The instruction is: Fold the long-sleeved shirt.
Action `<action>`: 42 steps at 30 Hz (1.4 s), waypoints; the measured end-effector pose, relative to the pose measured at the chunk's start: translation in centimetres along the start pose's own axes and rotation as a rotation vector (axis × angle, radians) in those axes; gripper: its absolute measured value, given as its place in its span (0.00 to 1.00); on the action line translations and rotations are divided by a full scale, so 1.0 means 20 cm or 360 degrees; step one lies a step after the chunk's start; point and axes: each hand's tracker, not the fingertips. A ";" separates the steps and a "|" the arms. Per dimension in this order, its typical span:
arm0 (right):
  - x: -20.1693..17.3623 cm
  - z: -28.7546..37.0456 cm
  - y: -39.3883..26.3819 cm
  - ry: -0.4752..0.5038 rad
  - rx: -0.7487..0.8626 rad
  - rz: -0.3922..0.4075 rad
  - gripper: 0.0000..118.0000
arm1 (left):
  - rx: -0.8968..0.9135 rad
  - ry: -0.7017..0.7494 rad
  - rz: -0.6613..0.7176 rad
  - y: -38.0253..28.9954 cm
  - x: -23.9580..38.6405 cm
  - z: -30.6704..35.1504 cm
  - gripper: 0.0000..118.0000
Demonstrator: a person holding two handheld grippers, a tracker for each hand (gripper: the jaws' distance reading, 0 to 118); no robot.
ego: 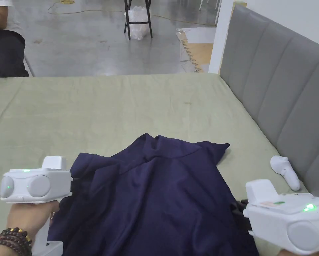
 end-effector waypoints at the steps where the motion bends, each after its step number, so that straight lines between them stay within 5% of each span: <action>1: 0.03 -0.01 0.07 -0.0007 0.0037 0.0000 0.01 | 0.0038 -0.0017 -0.0024 0.02 0.01 0.05 0.05; 5: 0.13 -0.17 0.40 -0.0026 0.0101 -0.0001 0.02 | 0.0157 -0.0076 -0.0068 0.09 0.04 0.20 0.05; 6: 0.16 -0.24 0.48 -0.0043 0.0102 -0.0020 0.12 | 0.0187 -0.0088 -0.0083 0.10 0.06 0.23 0.05; 8: 0.21 -0.41 0.62 -0.0061 0.0050 -0.0059 0.64 | 0.0210 -0.0092 -0.0101 0.10 0.07 0.27 0.05; 9: 0.24 -0.53 0.68 -0.0052 -0.0033 -0.0042 0.82 | 0.0209 -0.0096 -0.0105 0.10 0.07 0.27 0.05; 10: 0.25 -0.63 0.73 -0.0049 -0.0088 -0.0024 0.86 | 0.0210 -0.0102 -0.0108 0.09 0.08 0.27 0.06; 15: 0.21 -1.12 0.79 -0.0004 -0.0288 -0.0040 0.61 | 0.0195 -0.0119 -0.0100 0.05 0.09 0.23 0.05; 17: 0.16 -1.26 0.75 0.0007 -0.0375 -0.0085 0.36 | 0.0183 -0.0109 -0.0088 0.05 0.08 0.20 0.05; 19: 0.10 -1.32 0.68 -0.0014 -0.0412 -0.0083 0.24 | 0.0166 -0.0090 -0.0080 0.04 0.06 0.17 0.05; 20: 0.08 -1.27 0.68 -0.0084 -0.0312 -0.0041 0.03 | 0.0161 -0.0084 -0.0068 0.04 0.04 0.16 0.05; 24: 0.10 -0.92 0.76 -0.0042 -0.0115 0.0031 0.03 | 0.0155 -0.0085 0.0044 0.06 -0.06 0.18 0.05; 30: 0.23 -0.13 1.05 0.0023 0.0347 -0.0063 0.03 | 0.0315 -0.0103 0.0103 0.18 -0.14 0.49 0.05; 33: 0.25 0.26 1.25 0.0024 0.0565 -0.0116 0.03 | 0.0513 -0.0119 0.0117 0.37 -0.17 0.71 0.05; 37: 0.25 0.63 1.56 -0.0138 0.0793 -0.0012 0.03 | 0.0721 -0.0085 0.0147 0.74 -0.21 1.02 0.05; 40: 0.34 0.75 1.82 -0.0219 0.0862 -0.0088 0.03 | 0.0903 0.0046 0.0178 1.04 -0.26 1.23 0.05; 42: 0.37 0.80 1.95 -0.0162 0.0939 -0.0134 0.03 | 0.0983 -0.0082 0.0227 1.21 -0.28 1.34 0.05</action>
